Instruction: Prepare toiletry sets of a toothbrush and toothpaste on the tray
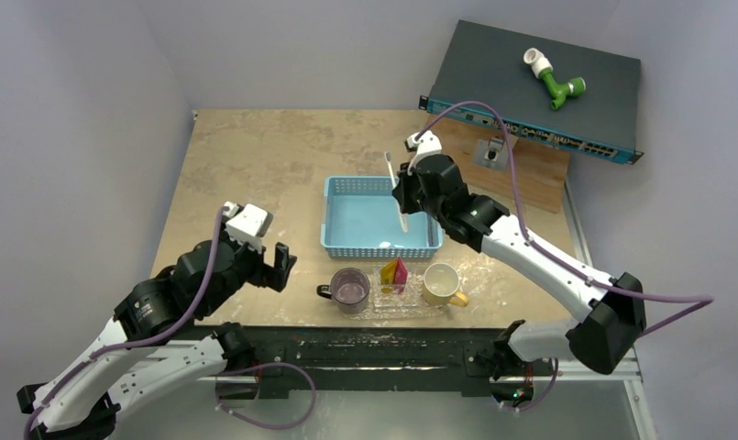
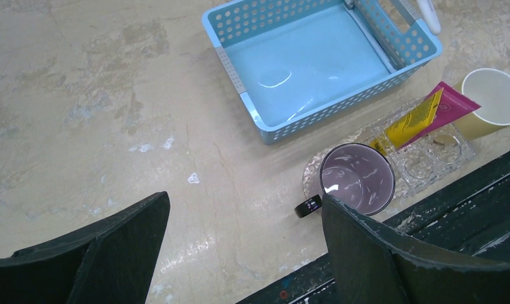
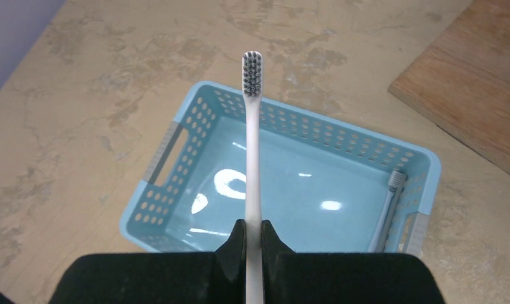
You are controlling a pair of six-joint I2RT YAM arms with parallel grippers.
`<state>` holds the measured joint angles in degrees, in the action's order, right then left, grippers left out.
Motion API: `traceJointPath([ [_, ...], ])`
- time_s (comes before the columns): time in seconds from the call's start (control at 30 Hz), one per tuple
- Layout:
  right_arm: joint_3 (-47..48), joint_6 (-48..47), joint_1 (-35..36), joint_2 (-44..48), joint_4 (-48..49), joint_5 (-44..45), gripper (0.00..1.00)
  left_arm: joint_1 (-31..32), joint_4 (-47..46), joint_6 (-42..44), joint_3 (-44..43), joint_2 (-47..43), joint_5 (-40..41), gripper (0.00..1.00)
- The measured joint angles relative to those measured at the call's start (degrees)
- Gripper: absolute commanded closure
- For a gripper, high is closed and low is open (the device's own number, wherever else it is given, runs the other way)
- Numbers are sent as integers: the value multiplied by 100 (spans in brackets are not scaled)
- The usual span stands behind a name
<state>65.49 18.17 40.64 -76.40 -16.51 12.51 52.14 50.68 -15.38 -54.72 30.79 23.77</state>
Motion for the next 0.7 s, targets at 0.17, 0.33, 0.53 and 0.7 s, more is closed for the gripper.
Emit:
traceJointPath([
  [0.17, 4, -103, 374, 326, -79, -192, 100, 0, -2, 2, 0, 0, -136, 11],
  [0.33, 4, -146, 461, 614, -343, -750, 100, 0, -13, 11, 0, -7, -385, 11],
  [0.53, 4, -295, 664, 981, -597, -1690, 100, 0, -107, -7, -7, -11, -1064, 11],
  [0.7, -48, -474, 874, 1241, -750, -2312, 100, 0, -221, -35, -103, 52, -1864, 11],
])
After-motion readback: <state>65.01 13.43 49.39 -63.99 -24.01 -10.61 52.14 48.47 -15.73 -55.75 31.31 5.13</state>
